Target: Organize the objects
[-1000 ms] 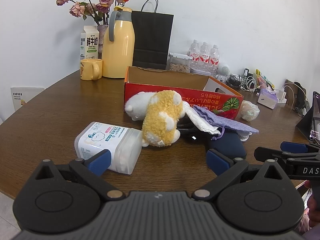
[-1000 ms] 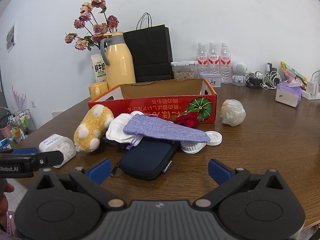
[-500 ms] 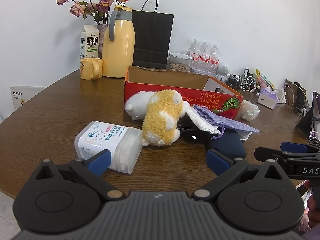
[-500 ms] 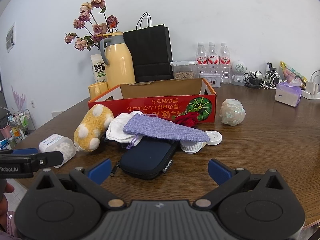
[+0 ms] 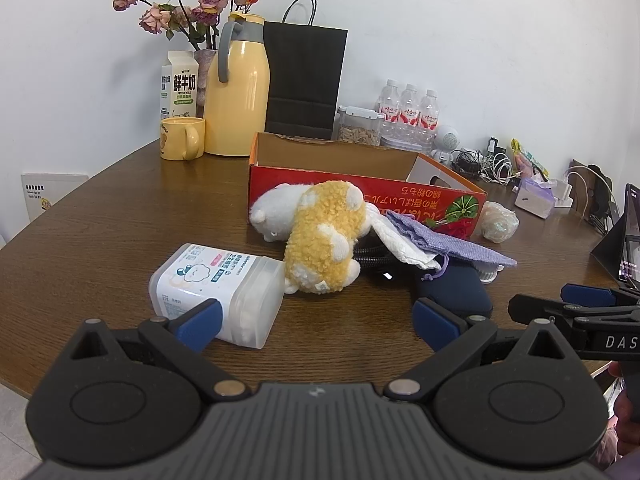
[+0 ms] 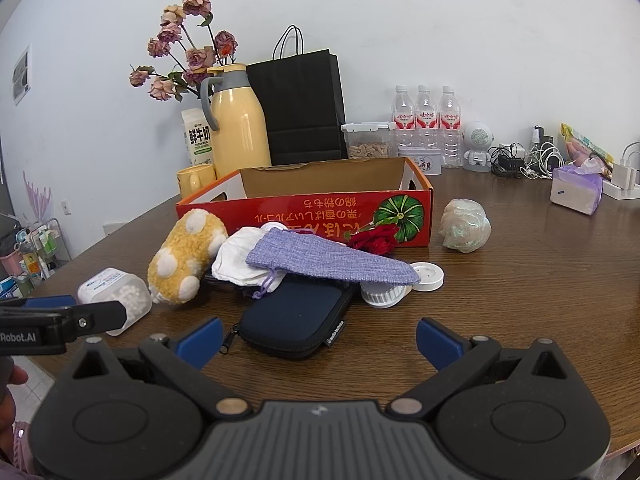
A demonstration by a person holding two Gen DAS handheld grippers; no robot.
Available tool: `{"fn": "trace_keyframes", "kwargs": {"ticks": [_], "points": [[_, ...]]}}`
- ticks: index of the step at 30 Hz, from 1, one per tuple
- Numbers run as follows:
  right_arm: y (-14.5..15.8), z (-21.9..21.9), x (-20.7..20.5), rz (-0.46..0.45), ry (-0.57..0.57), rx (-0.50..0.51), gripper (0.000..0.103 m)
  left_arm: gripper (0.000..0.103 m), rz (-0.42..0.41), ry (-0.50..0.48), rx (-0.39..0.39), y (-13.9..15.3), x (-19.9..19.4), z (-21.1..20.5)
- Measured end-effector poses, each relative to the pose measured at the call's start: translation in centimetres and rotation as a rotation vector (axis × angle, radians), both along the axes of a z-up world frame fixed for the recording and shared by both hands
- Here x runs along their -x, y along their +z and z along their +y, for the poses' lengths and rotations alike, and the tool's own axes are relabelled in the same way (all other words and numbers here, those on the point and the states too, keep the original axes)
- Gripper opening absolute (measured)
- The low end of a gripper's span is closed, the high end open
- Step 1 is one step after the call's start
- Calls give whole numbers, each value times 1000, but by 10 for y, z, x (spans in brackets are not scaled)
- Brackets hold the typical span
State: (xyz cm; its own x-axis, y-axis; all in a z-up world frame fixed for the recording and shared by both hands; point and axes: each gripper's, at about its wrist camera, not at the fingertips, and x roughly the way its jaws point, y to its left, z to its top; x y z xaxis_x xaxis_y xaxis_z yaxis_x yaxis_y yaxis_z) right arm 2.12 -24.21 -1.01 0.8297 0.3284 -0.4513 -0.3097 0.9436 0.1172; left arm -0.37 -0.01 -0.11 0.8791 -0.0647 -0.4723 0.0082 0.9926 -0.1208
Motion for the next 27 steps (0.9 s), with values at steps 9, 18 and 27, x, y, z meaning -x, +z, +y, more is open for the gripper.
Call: {"fn": "trace_keyframes", "kwargs": {"ticks": [9, 18, 27], "points": [[-2, 0, -1, 1, 0, 0, 103, 103, 0, 1, 1, 0, 0, 0], [-2, -2, -10, 5, -6, 13, 103, 103, -21, 16, -11, 4, -5, 9], [-1, 9, -52, -15, 13, 72, 103, 103, 41, 62, -57, -5, -40, 37]]}}
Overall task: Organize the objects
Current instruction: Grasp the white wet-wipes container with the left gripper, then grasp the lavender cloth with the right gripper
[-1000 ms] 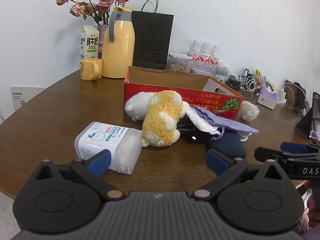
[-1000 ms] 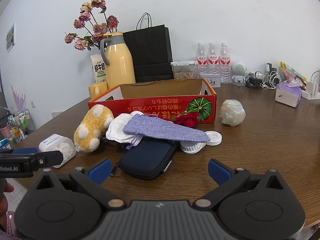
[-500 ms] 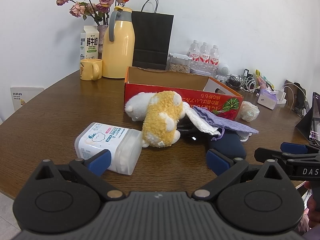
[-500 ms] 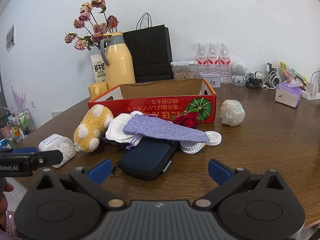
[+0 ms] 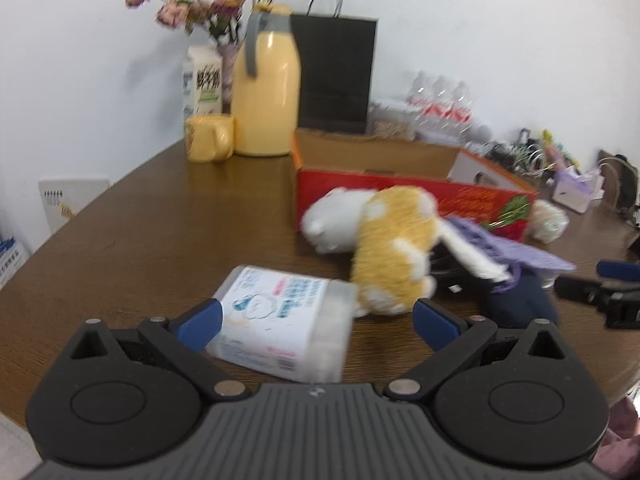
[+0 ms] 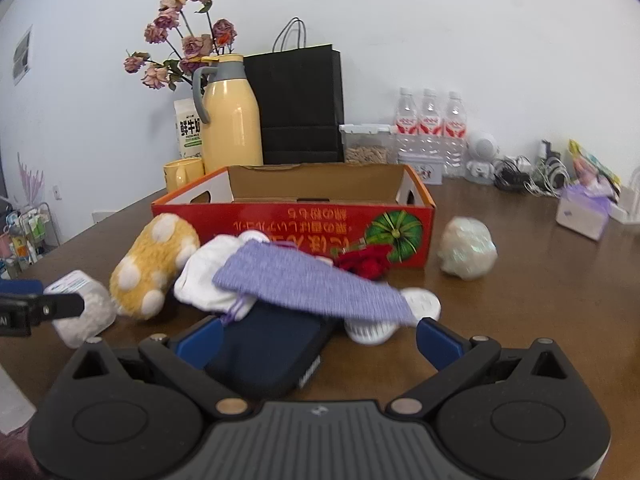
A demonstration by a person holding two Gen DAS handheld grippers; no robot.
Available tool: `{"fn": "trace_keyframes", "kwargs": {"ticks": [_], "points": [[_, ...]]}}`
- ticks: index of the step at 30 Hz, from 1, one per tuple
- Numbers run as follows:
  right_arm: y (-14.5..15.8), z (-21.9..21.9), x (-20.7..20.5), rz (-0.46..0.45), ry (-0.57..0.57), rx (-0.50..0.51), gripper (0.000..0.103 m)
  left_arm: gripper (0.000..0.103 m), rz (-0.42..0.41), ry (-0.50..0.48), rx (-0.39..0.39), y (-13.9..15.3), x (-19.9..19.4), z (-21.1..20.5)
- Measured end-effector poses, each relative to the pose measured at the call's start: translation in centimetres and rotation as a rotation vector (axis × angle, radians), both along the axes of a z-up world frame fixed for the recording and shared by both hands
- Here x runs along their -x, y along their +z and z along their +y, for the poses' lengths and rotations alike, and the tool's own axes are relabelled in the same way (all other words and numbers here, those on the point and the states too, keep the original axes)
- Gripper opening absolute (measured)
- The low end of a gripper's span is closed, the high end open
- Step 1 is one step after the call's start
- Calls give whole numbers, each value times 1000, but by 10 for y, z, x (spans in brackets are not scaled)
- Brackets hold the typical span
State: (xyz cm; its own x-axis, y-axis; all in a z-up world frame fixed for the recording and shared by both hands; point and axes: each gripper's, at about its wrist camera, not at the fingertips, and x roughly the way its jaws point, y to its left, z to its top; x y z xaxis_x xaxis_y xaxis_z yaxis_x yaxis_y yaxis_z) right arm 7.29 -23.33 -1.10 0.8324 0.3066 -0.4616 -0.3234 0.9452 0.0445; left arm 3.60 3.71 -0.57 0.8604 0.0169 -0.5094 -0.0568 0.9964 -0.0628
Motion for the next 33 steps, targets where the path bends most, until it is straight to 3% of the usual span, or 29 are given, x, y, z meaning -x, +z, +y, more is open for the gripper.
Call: {"fn": "trace_keyframes", "kwargs": {"ticks": [7, 14, 23, 33], "points": [[2, 15, -44, 24, 24, 3, 103, 103, 38, -13, -16, -10, -19, 11], [-4, 21, -78, 105, 39, -25, 103, 103, 48, -82, -46, -14, -37, 12], [-10, 20, -83, 116, 42, -25, 103, 103, 55, -126, 9, -21, -48, 19], [-12, 16, -81, 96, 69, -32, 98, 103, 27, -118, 12, -22, -45, 18]]}}
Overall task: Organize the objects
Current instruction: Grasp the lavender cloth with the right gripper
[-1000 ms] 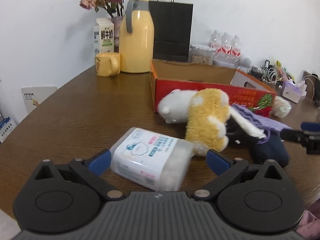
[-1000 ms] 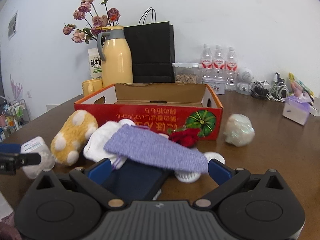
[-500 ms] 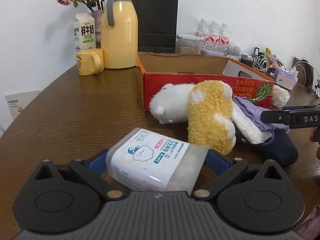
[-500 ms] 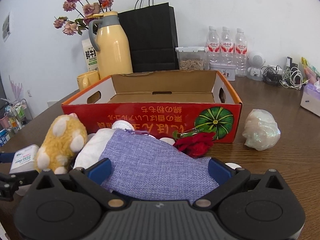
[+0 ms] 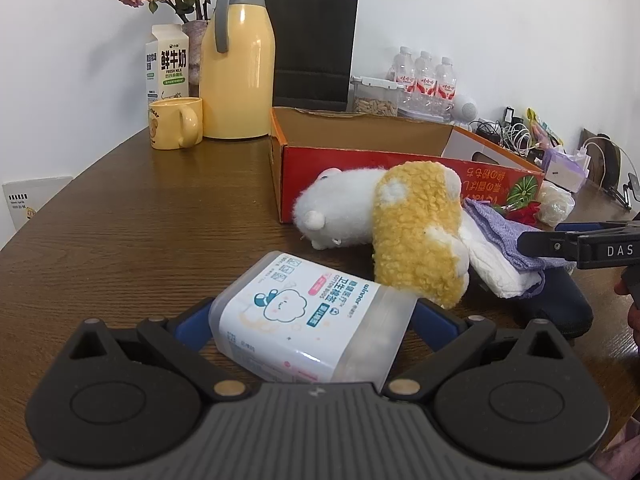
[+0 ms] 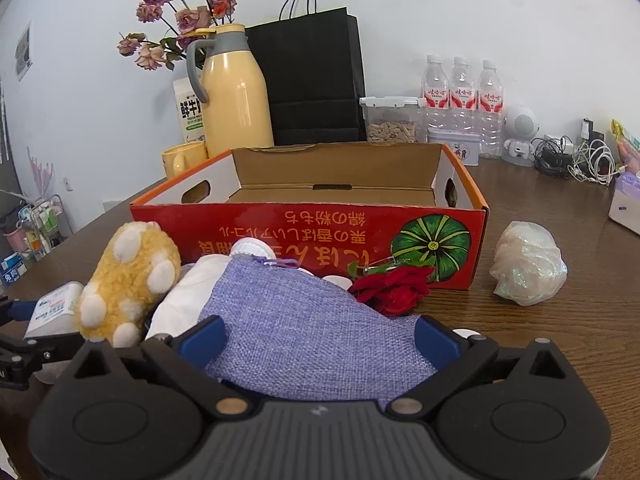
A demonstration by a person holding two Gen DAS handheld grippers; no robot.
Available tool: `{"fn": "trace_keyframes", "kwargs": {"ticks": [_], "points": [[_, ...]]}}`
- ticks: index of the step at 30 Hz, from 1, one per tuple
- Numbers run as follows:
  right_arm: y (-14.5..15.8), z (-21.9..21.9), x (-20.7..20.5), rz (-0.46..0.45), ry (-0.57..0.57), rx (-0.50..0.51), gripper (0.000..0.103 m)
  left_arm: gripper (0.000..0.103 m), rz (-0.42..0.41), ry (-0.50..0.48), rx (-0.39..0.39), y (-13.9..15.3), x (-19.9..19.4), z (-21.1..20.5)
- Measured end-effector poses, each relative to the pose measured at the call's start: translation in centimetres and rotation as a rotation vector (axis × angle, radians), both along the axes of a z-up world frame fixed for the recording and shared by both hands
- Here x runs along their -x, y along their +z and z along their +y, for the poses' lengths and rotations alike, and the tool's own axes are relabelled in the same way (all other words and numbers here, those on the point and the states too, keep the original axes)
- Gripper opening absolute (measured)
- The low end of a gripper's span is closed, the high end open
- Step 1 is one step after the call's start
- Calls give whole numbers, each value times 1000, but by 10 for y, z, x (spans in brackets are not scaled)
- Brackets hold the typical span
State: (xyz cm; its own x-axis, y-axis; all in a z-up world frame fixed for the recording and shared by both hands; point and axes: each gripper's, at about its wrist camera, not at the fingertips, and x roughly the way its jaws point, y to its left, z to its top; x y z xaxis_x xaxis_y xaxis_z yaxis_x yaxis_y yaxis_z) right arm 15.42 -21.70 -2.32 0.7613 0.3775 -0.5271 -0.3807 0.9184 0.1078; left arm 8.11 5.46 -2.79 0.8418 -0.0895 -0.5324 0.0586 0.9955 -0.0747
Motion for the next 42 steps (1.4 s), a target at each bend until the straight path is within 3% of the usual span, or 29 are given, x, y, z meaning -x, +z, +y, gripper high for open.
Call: {"fn": "trace_keyframes", "kwargs": {"ticks": [3, 7, 11, 12, 13, 14, 19, 23, 26, 27, 28, 30, 34, 38, 41, 42], "points": [[1, -2, 2, -7, 10, -9, 91, 103, -7, 2, 4, 0, 1, 0], [2, -2, 4, -5, 64, -31, 67, 102, -15, 2, 13, -1, 3, 0], [2, -2, 8, -11, 82, -40, 57, 102, -20, 4, 20, -1, 6, -2], [3, -2, 8, -12, 82, -41, 47, 102, -20, 6, 21, -1, 6, -2], [2, -3, 9, -16, 79, -36, 26, 102, -20, 9, 23, -1, 7, -2], [1, -3, 9, -10, 72, -27, 18, 102, -20, 11, 25, -1, 7, -2], [-2, -6, 11, -31, 68, -6, 1, 102, -23, 14, 29, -1, 9, -3], [1, -7, 18, -49, 78, -24, 0, 102, -33, 14, 42, 1, 13, -2], [6, -9, 22, -44, 82, -44, 13, 102, -37, 26, 45, 3, 15, 0], [8, -9, 23, -43, 87, -42, 29, 102, -39, 31, 45, 4, 16, 1], [9, -9, 24, -42, 93, -39, 58, 102, -43, 33, 45, 5, 17, 1], [12, -9, 26, -49, 97, -22, 89, 102, -56, 33, 43, 8, 22, 2], [10, -6, 18, -31, 98, 35, 95, 102, -81, 40, 41, 16, 30, 4], [3, -9, 6, -7, 66, 24, 95, 102, -103, 49, 46, 22, 37, 6], [2, -7, 10, -27, 40, 60, 78, 102, -117, 53, 49, 26, 40, 8], [1, -7, 13, -40, 28, 81, 68, 102, -124, 55, 48, 27, 42, 8]]}}
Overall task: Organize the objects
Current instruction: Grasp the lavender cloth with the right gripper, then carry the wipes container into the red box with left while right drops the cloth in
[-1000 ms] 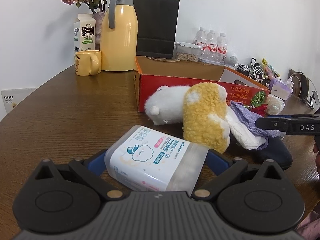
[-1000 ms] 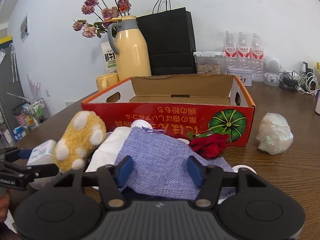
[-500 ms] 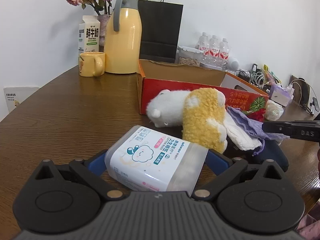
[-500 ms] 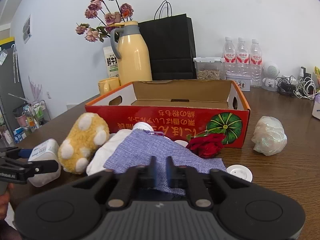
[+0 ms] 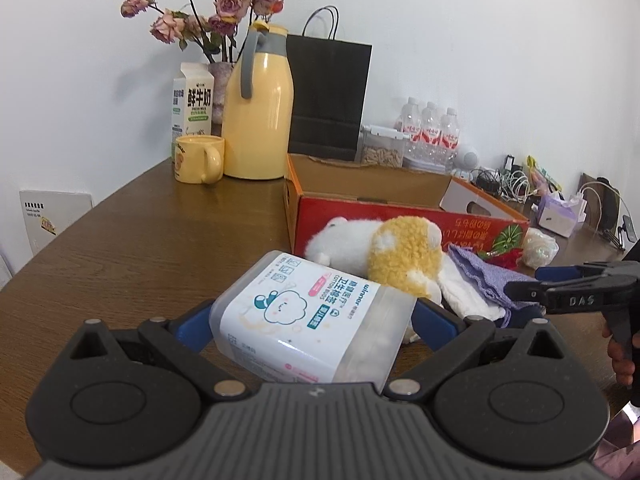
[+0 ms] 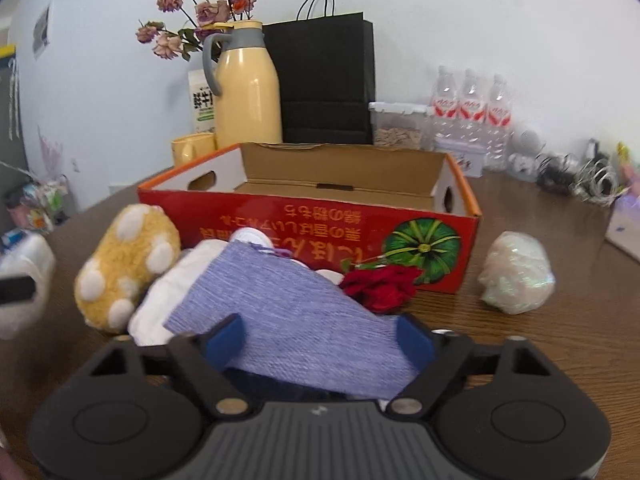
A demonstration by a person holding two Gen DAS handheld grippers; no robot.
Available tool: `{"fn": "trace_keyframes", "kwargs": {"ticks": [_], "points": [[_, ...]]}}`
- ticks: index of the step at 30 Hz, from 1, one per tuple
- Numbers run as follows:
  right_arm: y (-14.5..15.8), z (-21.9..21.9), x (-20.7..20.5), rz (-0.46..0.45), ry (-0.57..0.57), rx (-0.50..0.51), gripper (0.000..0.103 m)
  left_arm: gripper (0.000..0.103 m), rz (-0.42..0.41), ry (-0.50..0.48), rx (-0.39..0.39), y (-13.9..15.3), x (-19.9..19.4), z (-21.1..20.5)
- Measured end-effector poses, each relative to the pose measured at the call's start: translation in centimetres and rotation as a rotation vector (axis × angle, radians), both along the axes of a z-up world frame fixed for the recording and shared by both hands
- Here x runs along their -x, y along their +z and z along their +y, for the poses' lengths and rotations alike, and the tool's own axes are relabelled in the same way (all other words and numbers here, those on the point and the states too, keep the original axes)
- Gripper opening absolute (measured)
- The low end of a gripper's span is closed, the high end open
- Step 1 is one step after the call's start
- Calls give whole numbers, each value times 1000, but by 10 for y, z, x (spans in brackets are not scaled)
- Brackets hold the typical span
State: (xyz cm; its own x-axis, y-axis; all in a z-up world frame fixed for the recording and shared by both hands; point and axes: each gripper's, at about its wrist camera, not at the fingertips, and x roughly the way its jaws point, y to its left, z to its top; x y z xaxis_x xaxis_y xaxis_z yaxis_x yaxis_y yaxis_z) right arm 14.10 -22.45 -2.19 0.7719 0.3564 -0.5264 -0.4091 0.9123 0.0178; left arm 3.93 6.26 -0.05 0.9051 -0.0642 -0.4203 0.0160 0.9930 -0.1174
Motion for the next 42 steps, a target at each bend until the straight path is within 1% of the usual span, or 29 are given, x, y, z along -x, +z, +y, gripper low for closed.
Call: {"fn": "trace_keyframes", "kwargs": {"ticks": [1, 2, 3, 4, 5, 6, 8, 10, 13, 16, 22, 27, 30, 33, 36, 39, 42], "points": [[0, -1, 2, -11, -11, 15, 58, 102, -6, 2, -1, 1, 1, 0], [0, -3, 4, -21, -21, 24, 53, 102, -11, 5, -1, 3, 2, 1], [0, -4, 5, -28, -26, 33, 43, 102, -16, 7, 0, 4, 3, 1], [0, -5, 7, -39, -31, 44, 30, 102, -20, 9, 0, 5, 3, 1], [0, -7, 9, -52, -42, 54, 21, 102, -23, 11, 0, 5, 4, 1], [-1, -9, 8, -54, -52, 59, 10, 102, -26, 13, 0, 6, 4, 1], [-1, -13, 9, -58, -45, 49, 8, 102, -29, 16, -1, 7, 5, 1], [-1, -13, 11, -67, -40, 53, 3, 102, -30, 20, -1, 7, 6, 2], [1, -14, 17, -86, -27, 30, 2, 102, -35, 28, 0, 9, 7, 3], [10, -15, 26, -114, -8, -9, 1, 102, -46, 28, -6, 13, 10, 2], [46, -17, 43, -213, 41, -78, 1, 102, -80, 13, -7, 29, 5, -1], [78, -11, 36, -297, 68, -93, 1, 102, -136, -12, -14, 52, -13, -12], [96, -4, 24, -338, 77, -108, 1, 102, -170, -25, -11, 66, -31, -20], [113, 2, 7, -372, 75, -131, 1, 102, -184, -32, -10, 78, -55, -28], [123, 7, -17, -384, 61, -157, 1, 102, -191, -27, -1, 87, -83, -34], [123, 10, -50, -356, 32, -174, 1, 102, -182, -15, 15, 89, -117, -40], [106, 13, -85, -297, -6, -183, 1, 102, -150, 13, 51, 83, -156, -45]]}}
